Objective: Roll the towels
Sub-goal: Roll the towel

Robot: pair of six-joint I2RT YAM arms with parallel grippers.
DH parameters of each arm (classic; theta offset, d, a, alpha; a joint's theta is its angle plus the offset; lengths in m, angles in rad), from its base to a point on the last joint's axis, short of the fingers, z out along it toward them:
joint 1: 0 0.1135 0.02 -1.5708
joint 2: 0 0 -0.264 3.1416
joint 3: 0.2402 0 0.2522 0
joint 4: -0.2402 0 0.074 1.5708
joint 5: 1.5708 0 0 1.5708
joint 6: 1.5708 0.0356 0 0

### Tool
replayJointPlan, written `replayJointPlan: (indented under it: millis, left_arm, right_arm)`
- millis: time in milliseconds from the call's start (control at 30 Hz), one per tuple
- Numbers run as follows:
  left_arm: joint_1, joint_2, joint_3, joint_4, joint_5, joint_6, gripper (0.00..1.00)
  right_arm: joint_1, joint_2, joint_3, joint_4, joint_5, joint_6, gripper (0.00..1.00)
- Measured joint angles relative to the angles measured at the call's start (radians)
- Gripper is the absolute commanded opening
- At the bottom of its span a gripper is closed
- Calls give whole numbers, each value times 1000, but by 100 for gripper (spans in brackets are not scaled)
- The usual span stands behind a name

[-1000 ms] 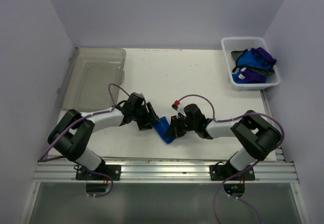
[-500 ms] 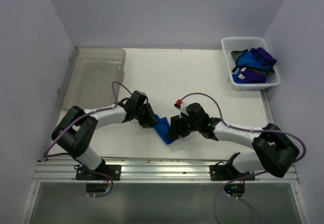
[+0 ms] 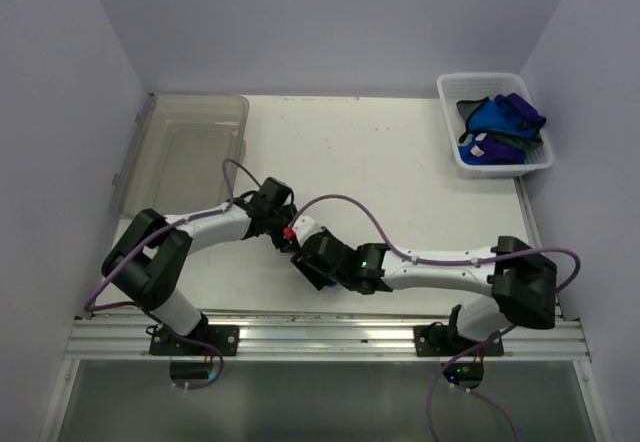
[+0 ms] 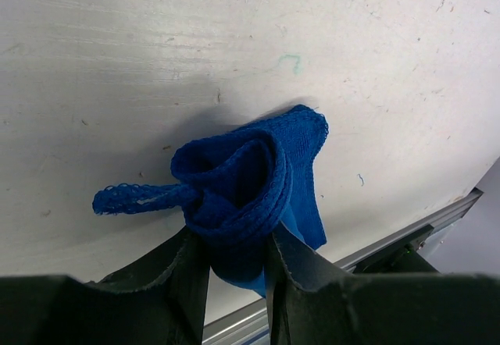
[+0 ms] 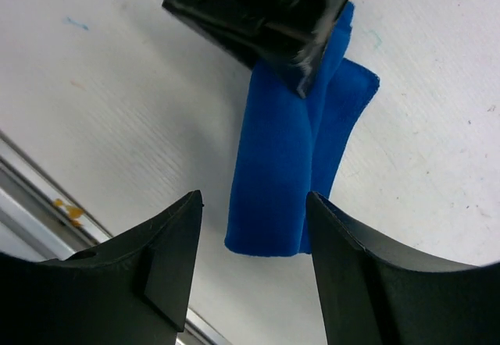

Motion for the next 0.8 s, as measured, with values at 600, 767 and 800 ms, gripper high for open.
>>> replayJointPlan:
  millis: [600,767,800]
  left_arm:
    - [0,0,9,-13,0,4,59]
    - [0,-1,13,-16,-1,7,71]
    - [0,-2,15,-19,-1,8,73]
  right_arm:
    - [116,302,77,-15,285,-64,10]
    - [105,280,74,-13,262,-21,1]
    - [98,262,63,-2,240,-7,1]
